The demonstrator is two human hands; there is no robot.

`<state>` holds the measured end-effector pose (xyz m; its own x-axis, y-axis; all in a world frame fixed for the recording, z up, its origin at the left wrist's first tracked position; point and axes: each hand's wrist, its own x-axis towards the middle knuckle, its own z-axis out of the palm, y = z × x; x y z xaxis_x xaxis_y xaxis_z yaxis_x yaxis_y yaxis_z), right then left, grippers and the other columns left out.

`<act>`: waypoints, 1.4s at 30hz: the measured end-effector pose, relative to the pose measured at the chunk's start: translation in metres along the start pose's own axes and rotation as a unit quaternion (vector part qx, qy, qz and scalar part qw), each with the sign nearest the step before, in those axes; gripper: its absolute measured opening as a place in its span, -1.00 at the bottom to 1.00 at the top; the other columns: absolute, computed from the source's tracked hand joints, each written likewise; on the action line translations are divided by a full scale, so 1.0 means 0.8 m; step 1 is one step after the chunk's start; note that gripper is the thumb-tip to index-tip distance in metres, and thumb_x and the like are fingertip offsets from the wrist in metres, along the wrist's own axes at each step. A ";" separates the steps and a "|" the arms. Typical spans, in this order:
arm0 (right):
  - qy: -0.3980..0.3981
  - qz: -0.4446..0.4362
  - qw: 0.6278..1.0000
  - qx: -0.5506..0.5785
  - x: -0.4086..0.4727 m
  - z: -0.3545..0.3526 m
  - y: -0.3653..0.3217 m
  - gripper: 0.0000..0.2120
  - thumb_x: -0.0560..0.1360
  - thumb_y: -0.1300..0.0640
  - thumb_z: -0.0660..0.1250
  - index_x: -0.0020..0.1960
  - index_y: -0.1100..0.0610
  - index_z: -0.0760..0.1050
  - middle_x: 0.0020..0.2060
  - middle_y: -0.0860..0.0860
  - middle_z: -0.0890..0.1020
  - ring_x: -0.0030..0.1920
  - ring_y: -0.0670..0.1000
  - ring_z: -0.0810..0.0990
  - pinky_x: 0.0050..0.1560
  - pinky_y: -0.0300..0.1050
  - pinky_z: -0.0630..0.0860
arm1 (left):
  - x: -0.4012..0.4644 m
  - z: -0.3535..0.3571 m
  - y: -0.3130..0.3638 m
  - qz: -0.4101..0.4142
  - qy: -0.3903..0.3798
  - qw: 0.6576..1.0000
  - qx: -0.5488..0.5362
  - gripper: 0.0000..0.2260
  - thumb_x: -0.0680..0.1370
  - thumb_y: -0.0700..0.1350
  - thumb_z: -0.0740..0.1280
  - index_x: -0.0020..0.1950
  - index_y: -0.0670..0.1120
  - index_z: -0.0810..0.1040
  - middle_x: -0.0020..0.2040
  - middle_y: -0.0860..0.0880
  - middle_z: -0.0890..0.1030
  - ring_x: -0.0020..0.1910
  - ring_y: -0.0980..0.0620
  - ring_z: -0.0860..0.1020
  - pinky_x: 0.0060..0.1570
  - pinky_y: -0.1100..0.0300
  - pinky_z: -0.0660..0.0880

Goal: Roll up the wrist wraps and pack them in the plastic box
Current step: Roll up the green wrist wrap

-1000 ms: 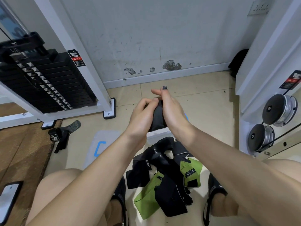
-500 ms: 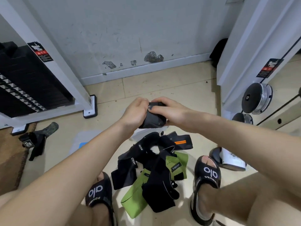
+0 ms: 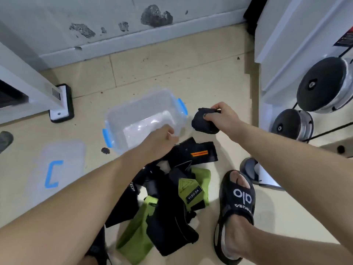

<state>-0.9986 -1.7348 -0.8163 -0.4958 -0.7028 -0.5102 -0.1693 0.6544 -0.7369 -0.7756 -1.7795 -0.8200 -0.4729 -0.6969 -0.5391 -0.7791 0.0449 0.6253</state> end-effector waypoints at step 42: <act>-0.125 0.054 0.961 -0.240 -0.160 0.122 0.143 -0.75 0.44 0.26 0.37 0.08 0.18 0.42 0.03 0.11 0.54 -0.01 0.17 0.57 -0.06 -0.04 0.54 | -0.178 0.072 -0.136 -0.040 -0.101 0.988 0.113 -0.39 0.56 -0.01 0.43 0.56 -0.04 0.28 0.32 -0.05 0.52 0.19 -0.01 0.53 0.14 0.19 0.44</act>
<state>-0.8712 -1.5975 -0.8785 -0.3233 -0.6291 -0.7069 -0.5312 0.7389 -0.4146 -0.6473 -1.6437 -0.8438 -0.4614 -0.5487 -0.6972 -0.8781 0.1700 0.4473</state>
